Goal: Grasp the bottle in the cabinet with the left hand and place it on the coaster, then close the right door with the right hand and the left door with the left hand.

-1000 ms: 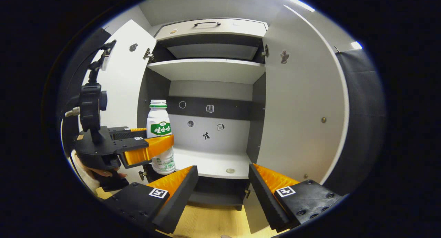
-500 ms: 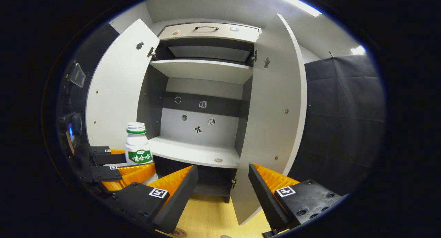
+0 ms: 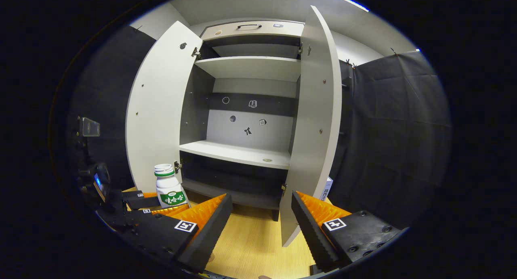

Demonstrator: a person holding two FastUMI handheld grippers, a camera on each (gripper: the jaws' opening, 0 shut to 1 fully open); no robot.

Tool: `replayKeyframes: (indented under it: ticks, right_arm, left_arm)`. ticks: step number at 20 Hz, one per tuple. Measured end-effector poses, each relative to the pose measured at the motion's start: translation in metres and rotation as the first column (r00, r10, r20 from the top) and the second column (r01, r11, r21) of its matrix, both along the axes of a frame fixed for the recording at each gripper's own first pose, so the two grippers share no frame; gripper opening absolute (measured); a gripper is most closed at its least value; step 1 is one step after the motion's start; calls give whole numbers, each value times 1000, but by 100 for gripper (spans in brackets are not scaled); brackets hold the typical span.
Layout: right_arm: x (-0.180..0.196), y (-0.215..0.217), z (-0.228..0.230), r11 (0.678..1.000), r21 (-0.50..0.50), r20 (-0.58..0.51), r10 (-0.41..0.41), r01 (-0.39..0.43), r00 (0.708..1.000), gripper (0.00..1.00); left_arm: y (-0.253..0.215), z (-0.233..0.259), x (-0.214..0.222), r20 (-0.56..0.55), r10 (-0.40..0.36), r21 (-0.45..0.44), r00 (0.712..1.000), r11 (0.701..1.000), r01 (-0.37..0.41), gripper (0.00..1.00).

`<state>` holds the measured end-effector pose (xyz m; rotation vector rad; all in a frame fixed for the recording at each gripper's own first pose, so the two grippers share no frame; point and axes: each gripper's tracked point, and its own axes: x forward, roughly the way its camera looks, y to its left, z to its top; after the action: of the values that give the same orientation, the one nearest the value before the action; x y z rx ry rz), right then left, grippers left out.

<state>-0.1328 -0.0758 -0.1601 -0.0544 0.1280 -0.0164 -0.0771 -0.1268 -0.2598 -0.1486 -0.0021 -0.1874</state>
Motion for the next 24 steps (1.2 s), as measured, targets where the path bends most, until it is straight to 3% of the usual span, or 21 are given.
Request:
replayKeyframes:
  ticks: [7, 13, 21, 23, 24]
  right_arm:
    - [-17, -3, -70, 998, 42, -101, 40, -36, 994, 98]
    - [-18, 10, -88, 994, 43, -128, 105, -101, 986, 98]
    - [-9, 6, -92, 991, 81, -135, 112, -102, 985, 98]
    - [-8, 8, -93, 991, 81, -133, 119, -109, 984, 98]
    - [-8, 11, -94, 990, 81, -137, 124, -113, 983, 98]
  left_arm:
    - [-9, -101, -10, -77, 69, 79, 995, 995, -63, 72]
    - [-12, -133, -10, -102, 93, 139, 990, 987, -79, 72]
    - [-20, -155, -14, -117, 71, 189, 991, 981, -48, 75]
    - [-24, -155, -15, -124, 58, 177, 991, 984, -36, 80]
    - [-25, -150, -15, -113, 52, 163, 992, 986, -34, 93]
